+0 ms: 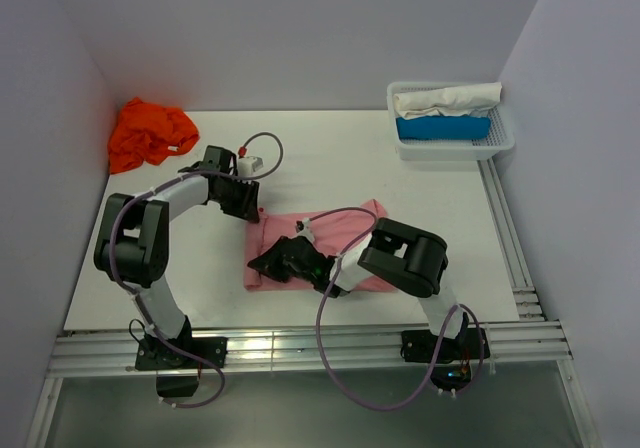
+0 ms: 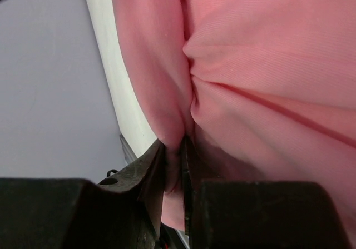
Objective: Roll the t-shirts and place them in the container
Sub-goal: Roll the tshirt
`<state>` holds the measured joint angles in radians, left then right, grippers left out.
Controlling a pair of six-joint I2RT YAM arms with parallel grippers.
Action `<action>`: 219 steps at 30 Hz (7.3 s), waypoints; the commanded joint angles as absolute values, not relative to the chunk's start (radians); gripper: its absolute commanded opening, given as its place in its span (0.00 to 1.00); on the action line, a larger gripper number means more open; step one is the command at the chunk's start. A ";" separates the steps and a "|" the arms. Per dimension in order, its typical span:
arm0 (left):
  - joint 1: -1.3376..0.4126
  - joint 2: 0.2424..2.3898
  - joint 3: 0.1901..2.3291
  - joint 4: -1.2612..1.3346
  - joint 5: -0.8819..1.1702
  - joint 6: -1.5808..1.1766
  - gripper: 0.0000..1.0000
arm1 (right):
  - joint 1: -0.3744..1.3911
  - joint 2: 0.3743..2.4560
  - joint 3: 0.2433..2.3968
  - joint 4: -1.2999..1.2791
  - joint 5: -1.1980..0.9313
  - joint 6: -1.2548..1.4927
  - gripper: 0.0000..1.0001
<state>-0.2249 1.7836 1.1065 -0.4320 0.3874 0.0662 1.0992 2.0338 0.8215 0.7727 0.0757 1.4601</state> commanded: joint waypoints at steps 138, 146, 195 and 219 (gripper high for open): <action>-0.293 1.710 1.069 -0.367 0.281 0.066 0.55 | 1.246 1.907 1.346 -0.473 0.439 1.345 0.49; -0.302 1.709 1.066 -0.368 0.278 0.066 0.55 | 1.281 2.022 1.652 -0.770 0.548 1.331 0.50; -0.304 1.700 1.199 -0.439 0.288 0.078 0.74 | 1.215 2.329 1.893 -0.940 0.554 1.284 0.50; -0.138 1.641 1.249 -0.563 0.433 0.150 0.73 | 1.106 1.991 1.085 0.340 0.075 1.230 0.17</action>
